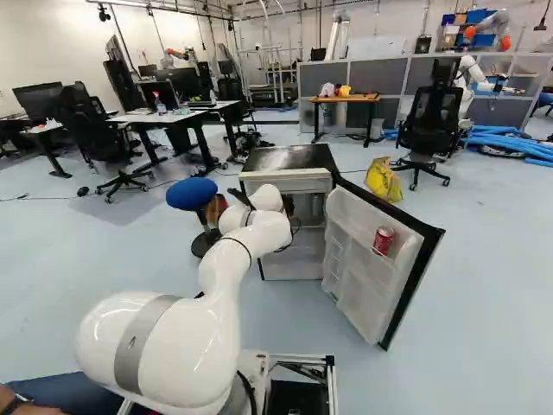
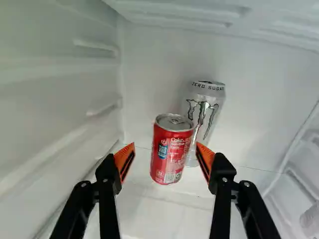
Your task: Grab a drink from the fridge
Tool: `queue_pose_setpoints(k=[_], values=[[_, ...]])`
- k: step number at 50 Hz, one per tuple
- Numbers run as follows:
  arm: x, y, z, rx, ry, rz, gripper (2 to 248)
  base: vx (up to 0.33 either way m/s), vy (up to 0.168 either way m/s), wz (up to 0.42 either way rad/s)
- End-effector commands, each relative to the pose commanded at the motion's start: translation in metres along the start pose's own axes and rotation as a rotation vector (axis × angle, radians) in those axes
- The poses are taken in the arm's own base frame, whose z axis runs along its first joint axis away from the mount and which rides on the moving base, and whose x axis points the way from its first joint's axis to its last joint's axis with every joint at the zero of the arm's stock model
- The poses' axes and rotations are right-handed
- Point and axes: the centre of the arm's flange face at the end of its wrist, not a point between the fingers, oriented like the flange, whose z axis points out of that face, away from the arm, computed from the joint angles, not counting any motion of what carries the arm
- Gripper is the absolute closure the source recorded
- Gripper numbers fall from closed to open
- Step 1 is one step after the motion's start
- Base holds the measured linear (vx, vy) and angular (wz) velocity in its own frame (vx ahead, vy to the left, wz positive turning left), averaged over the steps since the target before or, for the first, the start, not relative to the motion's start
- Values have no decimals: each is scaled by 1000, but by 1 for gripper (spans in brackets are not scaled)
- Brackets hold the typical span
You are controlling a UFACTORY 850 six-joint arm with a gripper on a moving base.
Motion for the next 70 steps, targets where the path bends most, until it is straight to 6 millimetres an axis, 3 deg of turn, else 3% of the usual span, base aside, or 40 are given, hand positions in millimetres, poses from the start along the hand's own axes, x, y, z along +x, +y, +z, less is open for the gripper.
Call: queue_pose_setpoints(k=[14,15,19,20,44,70], values=[[0,0,0,0,0,0,81,0,0,0],[0,0,0,0,0,0,119,0,0,0],[0,0,0,0,0,0,119,0,0,0],[0,0,0,0,0,0,152,0,0,0],[2,0,-3,2,-16,4,157,0,0,0],[15,-2,-24,13,-94,27,157,0,0,0]])
